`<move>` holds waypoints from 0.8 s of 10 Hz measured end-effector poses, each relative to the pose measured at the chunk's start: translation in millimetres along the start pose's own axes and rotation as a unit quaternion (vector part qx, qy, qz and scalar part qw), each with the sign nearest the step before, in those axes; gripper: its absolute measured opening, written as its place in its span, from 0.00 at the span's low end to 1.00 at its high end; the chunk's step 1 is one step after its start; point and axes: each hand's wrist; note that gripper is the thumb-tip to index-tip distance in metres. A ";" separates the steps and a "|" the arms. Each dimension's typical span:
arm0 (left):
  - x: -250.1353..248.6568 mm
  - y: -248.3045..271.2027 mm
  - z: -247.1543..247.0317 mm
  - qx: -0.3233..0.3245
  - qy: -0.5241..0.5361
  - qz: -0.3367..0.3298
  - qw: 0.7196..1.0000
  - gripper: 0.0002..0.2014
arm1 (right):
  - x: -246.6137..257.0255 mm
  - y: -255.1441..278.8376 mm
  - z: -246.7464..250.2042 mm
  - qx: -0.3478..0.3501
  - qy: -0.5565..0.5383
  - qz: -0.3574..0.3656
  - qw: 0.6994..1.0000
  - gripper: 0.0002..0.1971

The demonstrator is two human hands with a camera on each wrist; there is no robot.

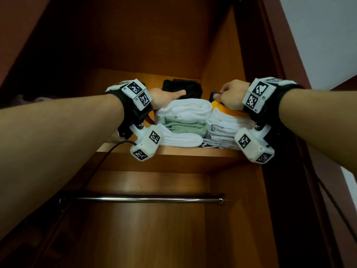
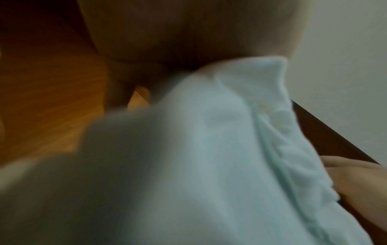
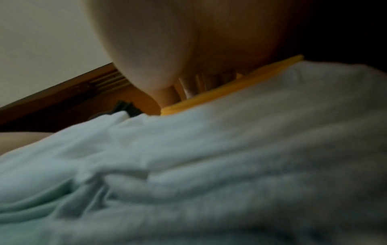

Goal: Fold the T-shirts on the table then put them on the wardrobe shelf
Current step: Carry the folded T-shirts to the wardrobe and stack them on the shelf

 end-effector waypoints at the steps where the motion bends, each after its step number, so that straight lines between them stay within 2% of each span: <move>1: -6.5 1.5 -8.0 -0.028 0.165 0.056 0.984 0.34 | -2.9 7.4 -7.6 0.012 -0.032 0.020 0.999 0.18; 2: -10.4 11.3 -5.2 -0.042 0.263 0.041 0.963 0.37 | -3.7 15.1 -9.8 -0.043 -0.020 0.024 0.999 0.21; 3: -10.6 23.3 -1.4 -0.141 0.243 0.020 0.960 0.47 | -8.7 19.4 -16.5 -0.081 0.018 0.047 0.995 0.27; 4: -11.7 35.0 -11.7 -0.247 0.058 -0.067 0.965 0.47 | -12.0 35.4 -35.1 -0.112 0.012 0.043 0.993 0.31; 5: -22.3 41.2 -33.2 -0.237 -0.160 -0.160 0.945 0.42 | -12.0 55.6 -55.9 -0.144 0.030 0.051 0.988 0.30; 6: -29.1 40.8 -54.2 -0.167 -0.238 -0.149 0.945 0.37 | -15.7 64.6 -67.8 -0.160 0.051 0.042 0.985 0.29; 7: -28.0 37.4 -60.8 -0.165 -0.250 -0.128 0.946 0.35 | -20.0 64.8 -71.3 -0.143 0.071 0.049 0.986 0.30; 8: -25.5 31.0 -67.4 -0.158 -0.210 -0.091 0.961 0.37 | -22.1 62.9 -70.3 -0.123 0.071 0.058 0.988 0.34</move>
Point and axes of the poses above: each hand's wrist, its own y-axis away from the middle knuckle, its own z-axis out of the back of the hand, x = y × z, and after that the axes turned 2 degrees about x, right-handed
